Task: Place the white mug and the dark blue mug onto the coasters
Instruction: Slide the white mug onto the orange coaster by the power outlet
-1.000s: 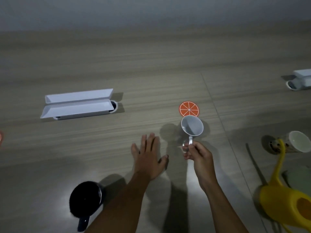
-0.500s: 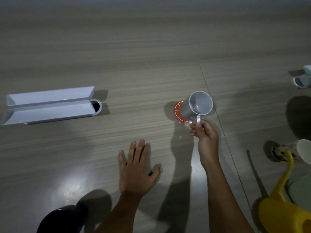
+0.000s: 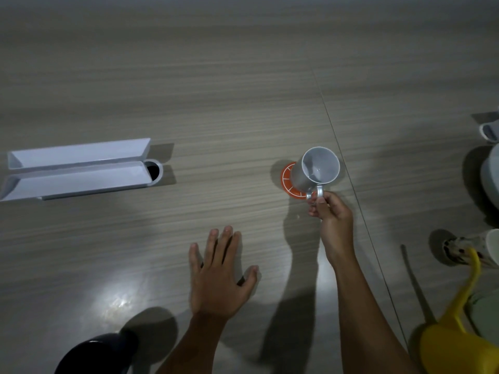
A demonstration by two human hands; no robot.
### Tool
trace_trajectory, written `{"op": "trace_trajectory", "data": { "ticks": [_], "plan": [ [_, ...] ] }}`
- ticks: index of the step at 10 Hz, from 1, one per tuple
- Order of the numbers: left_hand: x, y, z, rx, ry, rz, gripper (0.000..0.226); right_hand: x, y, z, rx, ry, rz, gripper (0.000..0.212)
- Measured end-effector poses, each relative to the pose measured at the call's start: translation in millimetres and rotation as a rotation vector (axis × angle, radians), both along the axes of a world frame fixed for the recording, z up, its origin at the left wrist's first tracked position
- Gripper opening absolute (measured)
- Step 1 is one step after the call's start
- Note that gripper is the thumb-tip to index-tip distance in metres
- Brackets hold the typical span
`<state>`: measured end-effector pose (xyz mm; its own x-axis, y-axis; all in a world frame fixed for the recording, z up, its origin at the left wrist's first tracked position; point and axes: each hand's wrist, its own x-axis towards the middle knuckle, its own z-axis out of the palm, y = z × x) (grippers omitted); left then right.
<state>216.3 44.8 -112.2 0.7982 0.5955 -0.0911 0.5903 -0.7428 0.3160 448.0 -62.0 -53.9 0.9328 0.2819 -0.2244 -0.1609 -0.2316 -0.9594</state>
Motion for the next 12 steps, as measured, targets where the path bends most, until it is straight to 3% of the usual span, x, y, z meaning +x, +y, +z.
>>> {"op": "trace_trajectory", "data": {
  "ticks": [3,12],
  "plan": [
    [0.6,0.1,5.3,-0.016,0.011,-0.001,0.079,-3.9,-3.8,-6.2,0.000,-0.010,0.008,0.028],
    [-0.7,0.9,-0.8,-0.003,-0.004,-0.010,0.077,2.4,3.7,-7.6,-0.085,-0.048,-0.003,0.027]
  ]
}}
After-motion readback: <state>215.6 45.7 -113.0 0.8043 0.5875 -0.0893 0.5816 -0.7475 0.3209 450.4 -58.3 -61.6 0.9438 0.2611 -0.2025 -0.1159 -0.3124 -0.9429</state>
